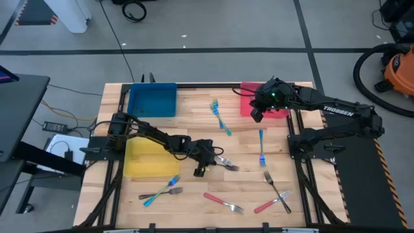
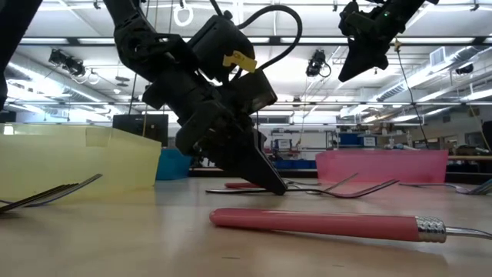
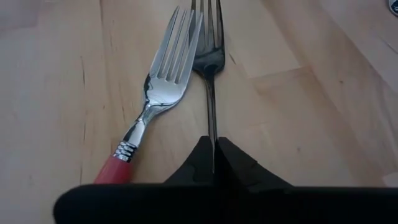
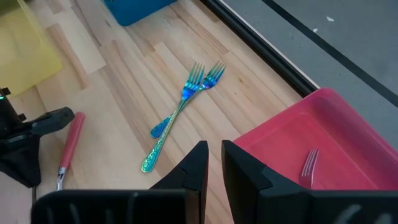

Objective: Sort silverware by color (type)
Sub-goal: Put the black fork into the yellow bin

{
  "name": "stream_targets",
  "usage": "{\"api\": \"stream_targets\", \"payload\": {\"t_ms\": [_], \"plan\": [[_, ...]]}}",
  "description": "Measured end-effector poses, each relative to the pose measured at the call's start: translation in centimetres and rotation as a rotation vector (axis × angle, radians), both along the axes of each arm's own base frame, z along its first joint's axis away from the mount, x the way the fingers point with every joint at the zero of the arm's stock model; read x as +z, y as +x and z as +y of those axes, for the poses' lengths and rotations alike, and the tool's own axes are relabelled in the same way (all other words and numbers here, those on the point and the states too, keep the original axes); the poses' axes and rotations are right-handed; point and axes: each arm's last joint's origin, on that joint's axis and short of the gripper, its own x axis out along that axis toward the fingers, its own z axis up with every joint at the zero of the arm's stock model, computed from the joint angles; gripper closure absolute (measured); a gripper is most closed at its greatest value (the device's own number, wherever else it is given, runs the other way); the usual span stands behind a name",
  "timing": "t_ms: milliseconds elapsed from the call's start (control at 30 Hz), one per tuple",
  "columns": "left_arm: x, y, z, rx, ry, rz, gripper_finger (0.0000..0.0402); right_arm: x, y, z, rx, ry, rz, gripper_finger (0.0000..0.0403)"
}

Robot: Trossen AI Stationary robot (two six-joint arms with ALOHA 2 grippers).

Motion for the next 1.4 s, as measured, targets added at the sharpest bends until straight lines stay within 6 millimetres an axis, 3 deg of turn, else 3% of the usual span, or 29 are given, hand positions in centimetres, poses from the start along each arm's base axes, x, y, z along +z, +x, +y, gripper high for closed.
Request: {"api": "stream_targets", "payload": {"t_ms": [1033, 1400], "plan": [[1.3, -0.2, 0.0, -0.006, 0.003, -0.031, 0.0398, -0.2, -0.2, 0.1, -0.001, 0.011, 0.027, 0.0348], [5.9, -1.2, 0.8, 0.003, 0.013, -0.063, 0.0398, -0.2, -0.2, 0.1, -0.001, 0.013, 0.034, 0.0348]]}}
